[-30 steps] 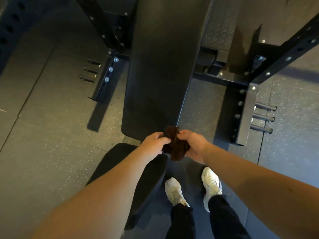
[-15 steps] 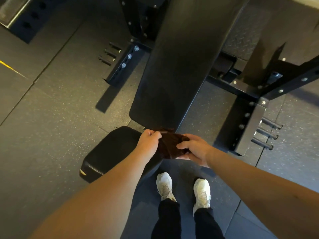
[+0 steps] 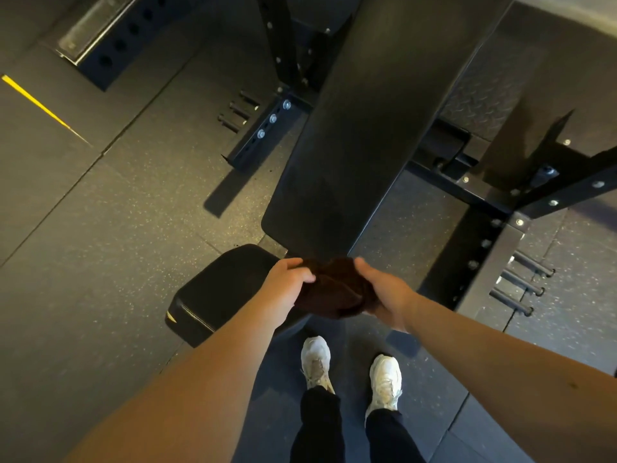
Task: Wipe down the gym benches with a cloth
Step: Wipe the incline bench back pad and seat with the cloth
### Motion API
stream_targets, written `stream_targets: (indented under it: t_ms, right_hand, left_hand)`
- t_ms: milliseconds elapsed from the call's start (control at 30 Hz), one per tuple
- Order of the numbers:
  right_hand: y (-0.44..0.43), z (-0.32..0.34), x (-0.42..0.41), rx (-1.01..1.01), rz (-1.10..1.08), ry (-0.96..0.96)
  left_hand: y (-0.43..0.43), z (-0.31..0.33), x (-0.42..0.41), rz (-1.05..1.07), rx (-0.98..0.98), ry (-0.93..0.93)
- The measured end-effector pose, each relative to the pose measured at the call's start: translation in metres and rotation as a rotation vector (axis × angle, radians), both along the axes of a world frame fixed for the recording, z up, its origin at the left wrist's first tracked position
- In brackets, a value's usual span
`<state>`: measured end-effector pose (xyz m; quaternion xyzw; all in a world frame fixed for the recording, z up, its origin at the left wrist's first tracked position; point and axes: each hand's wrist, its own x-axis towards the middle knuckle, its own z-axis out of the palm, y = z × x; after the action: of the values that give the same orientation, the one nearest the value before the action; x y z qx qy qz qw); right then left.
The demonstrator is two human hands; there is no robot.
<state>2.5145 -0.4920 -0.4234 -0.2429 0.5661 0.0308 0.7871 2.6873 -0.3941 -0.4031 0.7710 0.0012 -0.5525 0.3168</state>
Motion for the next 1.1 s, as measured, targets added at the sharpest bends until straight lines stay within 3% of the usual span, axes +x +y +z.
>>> stream_targets:
  t_ms: [100, 233, 333, 533, 667, 933, 1100]
  right_hand:
    - [-0.006, 0.014, -0.009, 0.154, -0.229, -0.034]
    - [-0.001, 0.023, -0.018, 0.164, -0.087, -0.070]
    - [0.003, 0.019, -0.027, 0.151, -0.117, -0.062]
    - [0.008, 0.015, -0.025, 0.073, -0.244, -0.133]
    - [0.019, 0.022, -0.025, 0.200, -0.245, -0.207]
    - [0.049, -0.025, -0.039, -0.042, -0.153, 0.108]
    - [0.052, -0.014, -0.047, -0.258, -0.022, 0.321]
  left_hand:
    - [0.008, 0.000, -0.001, -0.045, -0.024, -0.096]
    - [0.010, 0.001, -0.007, -0.054, -0.091, -0.219]
    - [0.009, 0.006, -0.011, -0.004, -0.149, -0.379]
    - [0.018, 0.006, -0.028, 0.105, -0.073, -0.429]
    - [0.026, 0.008, -0.038, 0.199, -0.043, -0.444]
    - [0.044, 0.001, -0.022, 0.344, 0.011, -0.384]
    - [0.052, 0.001, -0.019, 0.447, 0.051, -0.320]
